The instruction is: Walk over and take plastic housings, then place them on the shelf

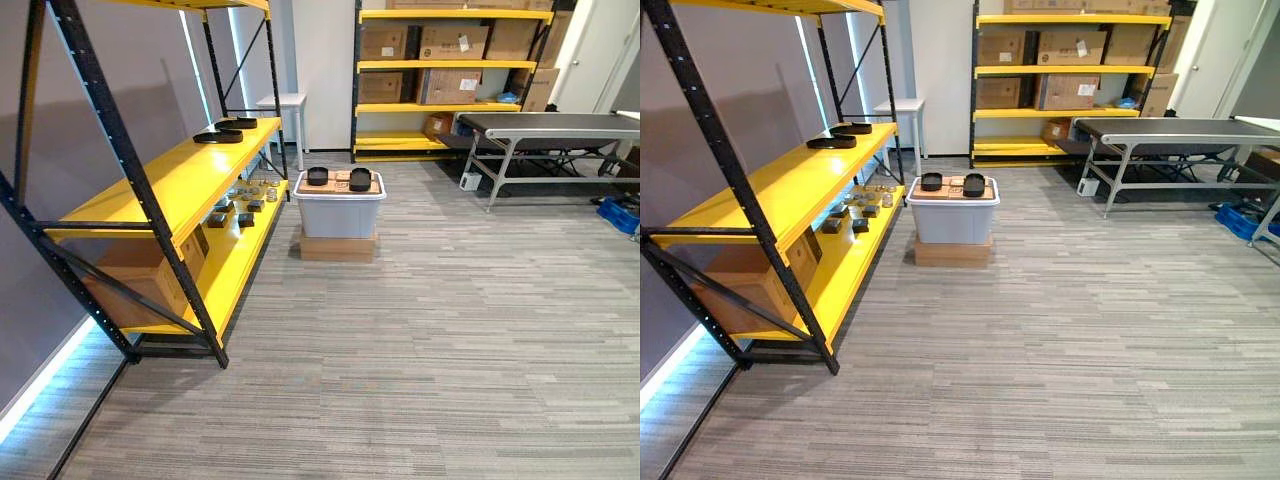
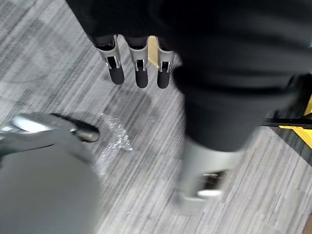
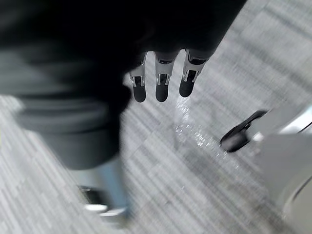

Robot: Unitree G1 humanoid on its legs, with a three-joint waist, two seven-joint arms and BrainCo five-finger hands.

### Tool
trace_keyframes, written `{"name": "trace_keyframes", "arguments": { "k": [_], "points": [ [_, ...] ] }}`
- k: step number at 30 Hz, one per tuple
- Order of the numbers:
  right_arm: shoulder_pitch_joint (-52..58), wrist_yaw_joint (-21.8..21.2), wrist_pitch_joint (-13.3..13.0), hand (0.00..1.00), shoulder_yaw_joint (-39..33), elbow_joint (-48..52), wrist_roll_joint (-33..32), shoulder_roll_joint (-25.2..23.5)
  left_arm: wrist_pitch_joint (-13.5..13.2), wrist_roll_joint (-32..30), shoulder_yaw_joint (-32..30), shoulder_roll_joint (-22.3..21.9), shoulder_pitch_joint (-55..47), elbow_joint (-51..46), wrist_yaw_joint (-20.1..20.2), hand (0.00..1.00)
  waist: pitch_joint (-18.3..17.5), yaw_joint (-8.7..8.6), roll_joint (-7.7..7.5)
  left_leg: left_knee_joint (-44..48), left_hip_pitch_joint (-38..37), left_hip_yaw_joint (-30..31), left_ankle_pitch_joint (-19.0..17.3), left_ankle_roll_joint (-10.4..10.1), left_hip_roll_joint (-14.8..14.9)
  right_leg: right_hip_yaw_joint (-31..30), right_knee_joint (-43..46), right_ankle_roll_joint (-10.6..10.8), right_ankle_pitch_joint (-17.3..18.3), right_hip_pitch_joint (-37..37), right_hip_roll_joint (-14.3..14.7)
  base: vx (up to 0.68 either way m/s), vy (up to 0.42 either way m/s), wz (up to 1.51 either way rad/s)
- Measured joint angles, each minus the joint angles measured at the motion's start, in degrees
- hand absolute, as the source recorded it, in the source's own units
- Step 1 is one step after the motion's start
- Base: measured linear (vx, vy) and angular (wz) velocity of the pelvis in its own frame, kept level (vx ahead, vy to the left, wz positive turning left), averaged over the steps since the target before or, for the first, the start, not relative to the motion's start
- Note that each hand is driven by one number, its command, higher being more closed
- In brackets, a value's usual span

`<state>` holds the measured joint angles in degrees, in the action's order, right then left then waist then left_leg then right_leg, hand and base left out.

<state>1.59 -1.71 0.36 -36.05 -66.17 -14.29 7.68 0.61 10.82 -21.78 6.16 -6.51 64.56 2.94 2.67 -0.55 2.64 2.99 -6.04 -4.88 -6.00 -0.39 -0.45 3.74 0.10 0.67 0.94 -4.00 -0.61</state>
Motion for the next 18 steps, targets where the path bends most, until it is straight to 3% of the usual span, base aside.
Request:
{"name": "trace_keyframes", "arguments": {
  "k": [9, 18],
  "points": [
    [-4.94, -0.50, -1.24, 0.00, -2.14, 1.42, -3.35, 6.28, -2.41, 0.27, -0.43, 3.65, 4.70, -1.65, -0.07, 0.00, 2.53, -0.02, 0.50, -0.79, -0.35, 1.25, 0.37, -2.39, 0.46, 3.34, -1.66, 0.79, -0.17, -1.87, 0.23, 0.03, -0.043, 0.10],
    [-4.03, -1.15, -1.71, 0.00, -1.93, 2.57, -4.45, 6.01, -3.27, 0.30, -1.62, 3.02, 1.18, -2.98, -1.14, 0.00, 2.57, -0.01, 0.44, -2.14, -1.28, 0.00, 0.35, -2.39, 1.35, 3.29, -2.20, 0.84, -0.14, -2.09, 1.15, -0.02, -0.024, -0.05]
  ]
}}
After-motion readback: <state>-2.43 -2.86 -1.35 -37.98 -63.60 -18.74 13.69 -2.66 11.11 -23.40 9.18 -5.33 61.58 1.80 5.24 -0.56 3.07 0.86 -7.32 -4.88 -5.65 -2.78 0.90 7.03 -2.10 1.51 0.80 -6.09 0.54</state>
